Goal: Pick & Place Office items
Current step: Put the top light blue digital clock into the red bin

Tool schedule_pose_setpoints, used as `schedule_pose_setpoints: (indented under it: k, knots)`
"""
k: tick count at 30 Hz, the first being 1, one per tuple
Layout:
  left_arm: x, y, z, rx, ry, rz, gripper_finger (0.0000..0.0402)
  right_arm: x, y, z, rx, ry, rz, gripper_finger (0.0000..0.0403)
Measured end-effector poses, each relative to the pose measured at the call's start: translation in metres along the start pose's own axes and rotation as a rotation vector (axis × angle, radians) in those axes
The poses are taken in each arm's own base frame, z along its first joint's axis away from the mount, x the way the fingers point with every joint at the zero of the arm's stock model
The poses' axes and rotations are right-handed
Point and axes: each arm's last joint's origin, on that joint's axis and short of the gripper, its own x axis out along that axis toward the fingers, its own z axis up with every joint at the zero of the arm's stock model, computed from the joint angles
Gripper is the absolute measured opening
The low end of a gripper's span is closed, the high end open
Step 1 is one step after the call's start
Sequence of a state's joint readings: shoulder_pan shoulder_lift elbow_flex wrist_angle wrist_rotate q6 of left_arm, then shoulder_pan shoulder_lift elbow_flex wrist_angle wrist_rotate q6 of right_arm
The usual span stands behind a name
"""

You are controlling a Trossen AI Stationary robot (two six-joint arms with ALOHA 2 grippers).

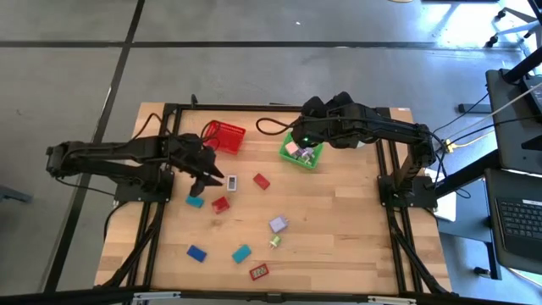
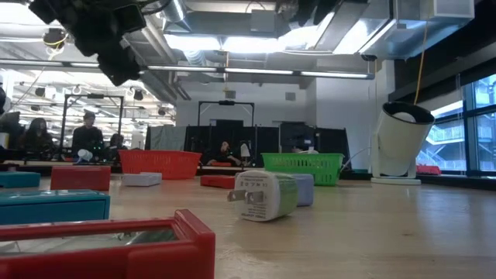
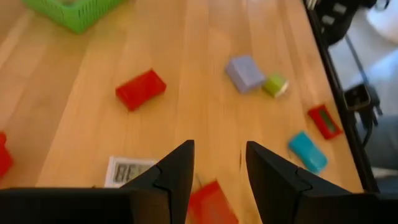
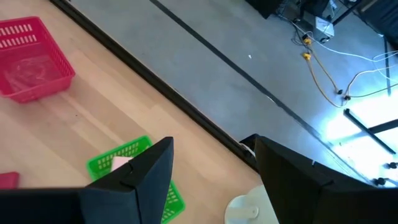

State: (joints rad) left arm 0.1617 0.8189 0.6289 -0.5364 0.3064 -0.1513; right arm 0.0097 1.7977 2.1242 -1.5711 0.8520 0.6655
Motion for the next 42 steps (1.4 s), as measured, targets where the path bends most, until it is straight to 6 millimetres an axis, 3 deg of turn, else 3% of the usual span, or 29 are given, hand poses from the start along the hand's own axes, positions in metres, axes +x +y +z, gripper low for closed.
schedule_pose_setpoints:
  k: [5, 13, 17, 25, 30, 38, 42]
  knots:
    - [0.0, -0.003, -0.007, -0.017, 0.073, -0.007, 0.0142, 0.0, 0.0, 0.0, 0.0, 0.0, 0.0, 0.0228]
    - [0.003, -0.014, -0.013, 0.112, 0.136, -0.058, 0.0129, 0.0, 0.0, 0.0, -0.019, 0.0, 0.0, 0.0228]
    - [0.005, -0.022, -0.015, 0.047, 0.157, -0.085, 0.0123, 0.0, 0.0, 0.0, -0.023, 0.0, 0.0, 0.0228]
    - [0.009, -0.041, -0.031, 0.01, 0.307, -0.126, 0.0172, 0.0, 0.0, 0.0, -0.049, -0.001, -0.001, 0.0228]
    - [0.017, -0.052, -0.041, 0.219, 0.389, -0.11, 0.0202, 0.0, 0.0, 0.0, -0.05, -0.002, -0.003, 0.0228]
    - [0.034, -0.062, -0.052, 0.301, 0.498, -0.029, 0.0206, 0.0, 0.0, 0.0, -0.052, -0.002, -0.003, 0.0228]
    - [0.043, -0.06, -0.062, 0.278, 0.598, 0.1, 0.0209, 0.0, 0.0, 0.0, -0.053, -0.002, -0.002, 0.0228]
